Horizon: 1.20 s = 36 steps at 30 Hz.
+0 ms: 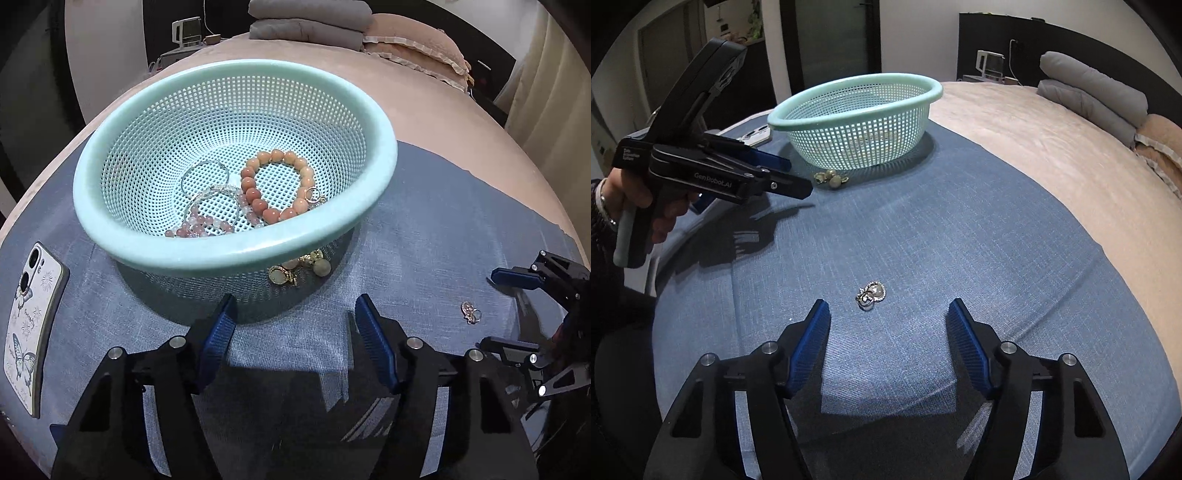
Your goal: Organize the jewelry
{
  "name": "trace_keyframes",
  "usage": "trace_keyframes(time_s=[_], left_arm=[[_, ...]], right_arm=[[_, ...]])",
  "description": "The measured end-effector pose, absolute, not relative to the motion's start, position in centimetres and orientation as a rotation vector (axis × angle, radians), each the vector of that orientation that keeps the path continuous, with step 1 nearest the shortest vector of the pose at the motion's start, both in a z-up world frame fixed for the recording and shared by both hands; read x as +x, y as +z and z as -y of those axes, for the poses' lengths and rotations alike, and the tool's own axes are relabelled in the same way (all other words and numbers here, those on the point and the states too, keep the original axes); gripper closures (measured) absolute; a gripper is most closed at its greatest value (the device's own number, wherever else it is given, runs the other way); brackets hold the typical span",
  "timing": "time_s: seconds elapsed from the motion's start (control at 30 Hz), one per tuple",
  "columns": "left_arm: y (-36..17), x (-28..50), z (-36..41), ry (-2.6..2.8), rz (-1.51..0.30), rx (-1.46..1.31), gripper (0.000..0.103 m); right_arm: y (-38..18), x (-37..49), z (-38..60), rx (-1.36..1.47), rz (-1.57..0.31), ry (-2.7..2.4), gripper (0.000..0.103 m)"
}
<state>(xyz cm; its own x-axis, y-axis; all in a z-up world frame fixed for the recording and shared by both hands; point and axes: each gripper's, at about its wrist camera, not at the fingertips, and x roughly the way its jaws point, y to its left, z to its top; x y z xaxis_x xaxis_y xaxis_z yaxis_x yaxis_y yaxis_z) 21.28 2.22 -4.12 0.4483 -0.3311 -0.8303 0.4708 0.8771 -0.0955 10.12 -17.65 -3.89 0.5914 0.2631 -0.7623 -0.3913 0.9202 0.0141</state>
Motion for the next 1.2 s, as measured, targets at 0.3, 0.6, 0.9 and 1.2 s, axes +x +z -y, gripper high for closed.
trace_keyframes(time_s=[0.3,0.6,0.9,1.2], left_arm=[[-4.9,22.0,-2.8,-0.473,-0.988,0.115,0.052],[-5.0,22.1,-1.8,-0.502,-1.004,0.151,0.094],[-4.8,22.2,-1.5,-0.508,-1.024,0.132,0.102],[-4.0,21.4,-2.8,-0.52,-1.033,0.119,0.103]], right_arm=[[-4.1,10.5,17.5,-0.119,-0.873,0.313,0.061],[-4.5,10.8,17.2,-0.052,-0.902,0.355,0.098],[-4.2,10.4,17.5,-0.004,-0.896,0.362,0.101],[-2.4,9.7,17.9,0.006,-0.856,0.381,0.101]])
